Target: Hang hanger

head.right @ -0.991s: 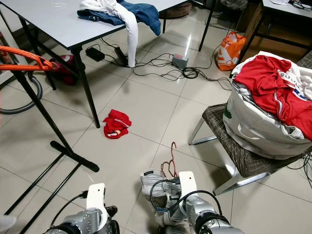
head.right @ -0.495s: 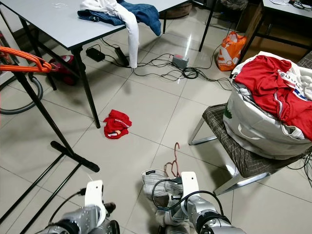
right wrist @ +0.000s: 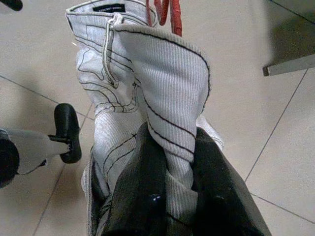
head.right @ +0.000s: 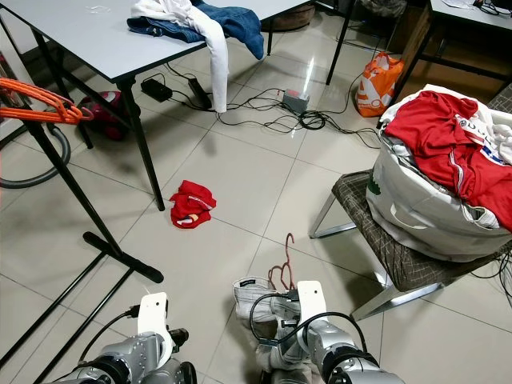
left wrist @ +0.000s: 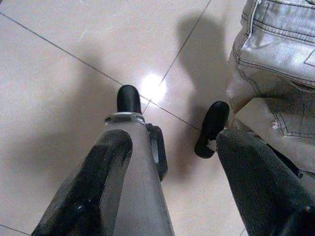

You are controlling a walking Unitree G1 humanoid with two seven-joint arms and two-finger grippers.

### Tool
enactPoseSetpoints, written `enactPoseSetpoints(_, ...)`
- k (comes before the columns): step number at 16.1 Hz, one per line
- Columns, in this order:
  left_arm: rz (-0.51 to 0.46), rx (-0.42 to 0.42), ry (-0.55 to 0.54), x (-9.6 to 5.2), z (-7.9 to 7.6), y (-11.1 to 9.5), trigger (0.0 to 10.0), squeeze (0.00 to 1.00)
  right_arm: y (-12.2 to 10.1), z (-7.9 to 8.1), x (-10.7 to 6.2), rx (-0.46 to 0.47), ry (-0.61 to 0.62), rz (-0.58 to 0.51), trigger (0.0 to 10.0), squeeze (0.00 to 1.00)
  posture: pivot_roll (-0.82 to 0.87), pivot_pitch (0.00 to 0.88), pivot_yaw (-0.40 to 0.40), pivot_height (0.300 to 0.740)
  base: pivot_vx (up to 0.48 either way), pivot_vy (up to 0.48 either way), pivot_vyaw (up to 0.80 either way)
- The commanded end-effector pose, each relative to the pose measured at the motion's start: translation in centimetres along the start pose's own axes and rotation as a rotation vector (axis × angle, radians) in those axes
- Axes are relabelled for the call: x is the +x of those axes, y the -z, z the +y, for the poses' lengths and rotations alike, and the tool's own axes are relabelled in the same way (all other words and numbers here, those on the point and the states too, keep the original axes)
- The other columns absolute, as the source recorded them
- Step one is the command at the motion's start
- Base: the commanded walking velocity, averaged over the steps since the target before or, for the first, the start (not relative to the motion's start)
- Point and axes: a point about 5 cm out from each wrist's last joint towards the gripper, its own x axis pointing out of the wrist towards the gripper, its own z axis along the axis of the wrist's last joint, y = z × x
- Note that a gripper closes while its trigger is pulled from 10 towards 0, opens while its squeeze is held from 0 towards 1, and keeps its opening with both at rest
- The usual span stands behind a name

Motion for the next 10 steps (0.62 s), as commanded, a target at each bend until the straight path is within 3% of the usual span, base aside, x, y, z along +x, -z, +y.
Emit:
enactPoseSetpoints(1, -0.004, -0.006, 0.001, -0.03, -0.17, -0.42, 10.0, 0.0, 0.09, -0.5, -0.05, -0.012, 0.01, 0.008, 0.0, 0.0, 0.03, 0.032, -0.054, 0.74, 0.0, 0.0, 0.0)
enactPoseSetpoints(10, -0.006, 0.02, -0.006, -0.04, 0.39, -0.54, 10.0, 0.0, 0.41, -0.08, -0.02, -0.047, -0.025, 0.021, 0.0, 0.0, 0.01, 0.015, -0.041, 0.74, 0.0, 0.0, 0.0)
